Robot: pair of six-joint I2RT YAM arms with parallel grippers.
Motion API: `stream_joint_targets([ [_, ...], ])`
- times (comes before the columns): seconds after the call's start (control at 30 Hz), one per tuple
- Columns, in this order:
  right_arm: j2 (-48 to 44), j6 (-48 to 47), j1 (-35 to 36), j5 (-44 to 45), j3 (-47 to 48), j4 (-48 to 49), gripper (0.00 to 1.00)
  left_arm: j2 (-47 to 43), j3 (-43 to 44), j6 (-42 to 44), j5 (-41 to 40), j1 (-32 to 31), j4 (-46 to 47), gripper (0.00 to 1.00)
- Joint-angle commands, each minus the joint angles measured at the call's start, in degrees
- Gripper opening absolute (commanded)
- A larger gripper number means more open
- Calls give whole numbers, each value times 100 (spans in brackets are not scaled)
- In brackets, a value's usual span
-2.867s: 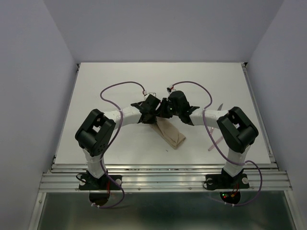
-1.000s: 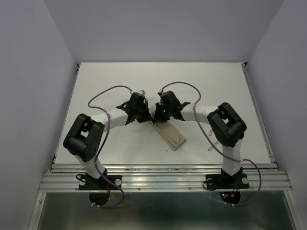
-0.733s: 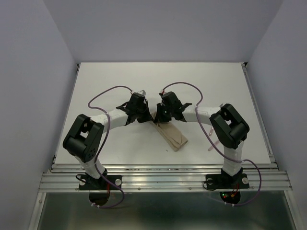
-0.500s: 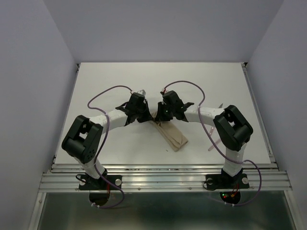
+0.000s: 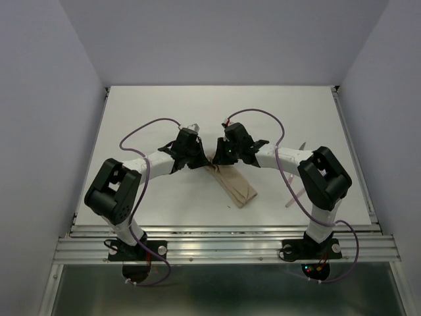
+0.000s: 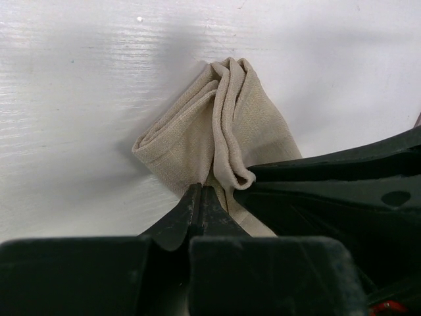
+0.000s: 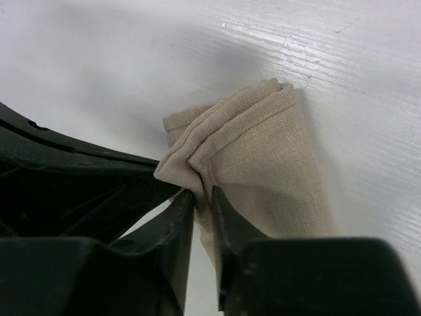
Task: Fold the napkin into a case and place the utensils inside
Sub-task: Grasp the top corner of the smaller rectangle folded napkin from the folded napkin.
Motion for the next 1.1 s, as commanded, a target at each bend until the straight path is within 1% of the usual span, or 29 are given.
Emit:
stream_joint_targets([
  [0.0, -165, 8, 44, 93, -47, 40, 20, -285, -31, 89, 21, 2, 179, 0],
  [0.13, 1, 60, 44, 49, -56, 84, 11, -312, -31, 89, 21, 2, 188, 0],
  [0.33, 300, 95, 44, -21, -3, 172, 1, -312, 21, 72, 65, 2, 179, 0],
  [0.4, 520, 96, 44, -21, 58, 111, 1, -320, 39, 63, 65, 2, 179, 0],
  [0.5, 915, 60, 44, -91, 286, -301, 1, -347, 48, 63, 109, 2, 196, 0],
  [0.57, 969, 60, 44, -126, 287, -303, 1, -356, 48, 63, 153, 2, 205, 0],
  [0.63, 820, 43, 44, -118, 199, -285, 1, -373, 48, 72, 153, 2, 214, 0],
  [0.7, 627, 25, 44, -118, 129, -233, 2, -365, 48, 98, 162, 2, 214, 0],
  [0.77, 372, -10, 44, -83, 67, -197, 6, -356, 66, 124, 215, 2, 232, 0],
  [0.8, 302, -10, 44, -57, 67, -206, 9, -338, 74, 133, 206, 2, 232, 0],
  [0.83, 188, -27, 44, -65, 76, -206, 14, -338, 74, 142, 206, 2, 232, 0],
  [0.93, 73, -45, 44, -74, 102, -215, 22, -338, 83, 151, 206, 2, 223, 0],
  [1.07, -59, -36, 44, -12, 129, -259, 27, -347, 83, 177, 136, 2, 153, 0],
])
